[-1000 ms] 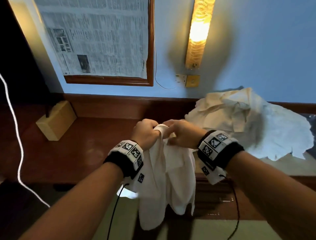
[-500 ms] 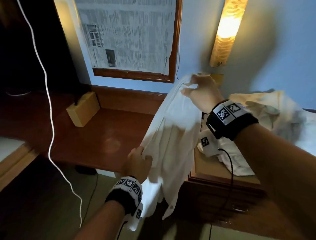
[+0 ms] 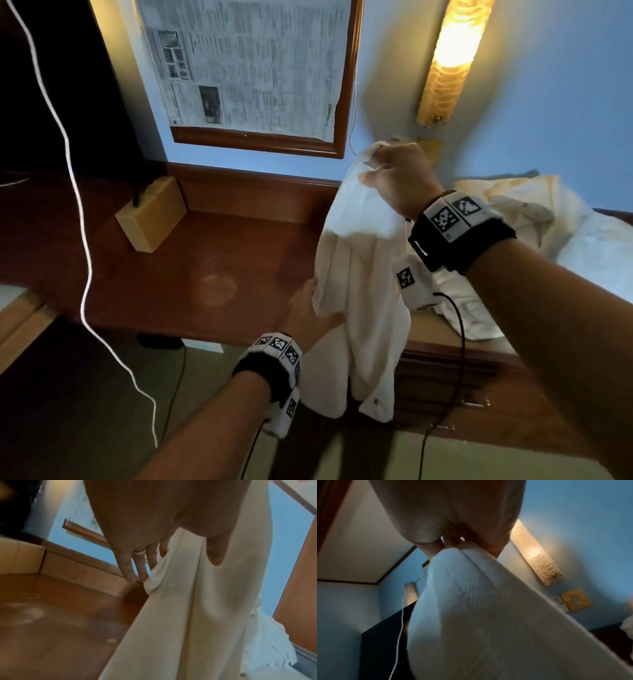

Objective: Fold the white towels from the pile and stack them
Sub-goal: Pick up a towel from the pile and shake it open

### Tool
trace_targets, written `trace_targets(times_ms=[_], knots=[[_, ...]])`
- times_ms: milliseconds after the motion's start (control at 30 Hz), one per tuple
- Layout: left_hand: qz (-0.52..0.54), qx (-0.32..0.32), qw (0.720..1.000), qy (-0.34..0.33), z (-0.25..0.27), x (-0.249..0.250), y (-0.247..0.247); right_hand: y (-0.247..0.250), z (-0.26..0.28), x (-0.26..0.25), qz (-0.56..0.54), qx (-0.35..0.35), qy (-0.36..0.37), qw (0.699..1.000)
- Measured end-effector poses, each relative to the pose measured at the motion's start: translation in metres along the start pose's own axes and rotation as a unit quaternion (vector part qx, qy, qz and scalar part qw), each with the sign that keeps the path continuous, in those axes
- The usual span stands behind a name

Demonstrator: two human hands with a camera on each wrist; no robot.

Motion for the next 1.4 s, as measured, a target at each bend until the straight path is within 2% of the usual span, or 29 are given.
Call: trace_targets(times_ms=[67, 133, 200, 300, 367, 467, 533, 667, 767, 867, 1000, 1133, 1233, 1300, 1400], knots=[[-0.006, 0.027, 0.999, 0.026, -0.011, -0.003, -0.001, -0.001, 0.000, -0.019, -0.002, 0.003, 0.003, 1.000], [-0.051, 0.096, 0.993, 0.041, -0.016, -0.005, 0.014, 0.004, 0.000, -0.030, -0.014, 0.013, 0.004, 1.000], [-0.068, 0.148, 0.986, 0.022, -0.021, -0.011, 0.031, 0.010, -0.001, -0.034, -0.036, 0.018, 0.008, 0.999], [-0.053, 0.162, 0.985, -0.024, -0.030, -0.028, 0.055, 0.023, 0.001, -0.023, -0.045, 0.050, -0.001, 0.998], [0.032, 0.194, 0.978, -0.064, -0.027, -0.033, 0.083, 0.027, 0.005, -0.004, -0.070, 0.056, -0.035, 0.995], [0.175, 0.254, 0.947, -0.088, -0.018, -0.026, 0.134, 0.020, 0.016, 0.040, -0.088, 0.028, -0.108, 0.990], [0.193, 0.301, 0.931, -0.075, -0.013, -0.022, 0.174, 0.010, 0.030, 0.066, -0.054, 0.012, -0.136, 0.989], [0.188, 0.391, 0.901, -0.005, -0.014, -0.053, 0.243, -0.008, 0.077, 0.139, -0.009, 0.069, -0.251, 0.966], [0.112, 0.375, 0.918, 0.069, -0.016, -0.097, 0.274, -0.038, 0.119, 0.186, 0.059, 0.066, -0.312, 0.946], [0.020, 0.335, 0.933, 0.131, -0.011, -0.143, 0.290, -0.068, 0.161, 0.212, 0.149, 0.064, -0.359, 0.919], [-0.009, 0.306, 0.926, 0.222, 0.015, -0.192, 0.314, -0.094, 0.201, 0.228, 0.172, 0.048, -0.417, 0.891], [-0.073, 0.279, 0.926, 0.243, 0.033, -0.216, 0.339, -0.106, 0.215, 0.231, 0.167, 0.072, -0.423, 0.888], [-0.062, 0.289, 0.926, 0.234, 0.037, -0.220, 0.348, -0.108, 0.214, 0.216, 0.137, 0.166, -0.400, 0.891], [-0.063, 0.314, 0.920, 0.225, 0.039, -0.220, 0.351, -0.107, 0.216, 0.205, 0.131, 0.221, -0.396, 0.882], [-0.032, 0.332, 0.908, 0.254, 0.043, -0.232, 0.344, -0.118, 0.223, 0.212, 0.087, 0.213, -0.474, 0.850]])
Point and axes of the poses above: each hand's wrist, its own z-axis away from the middle knuckle, its own y-axis out of the back of the hand, x = y × z, the point moved 7 cm from there along -z, towards the middle knuckle
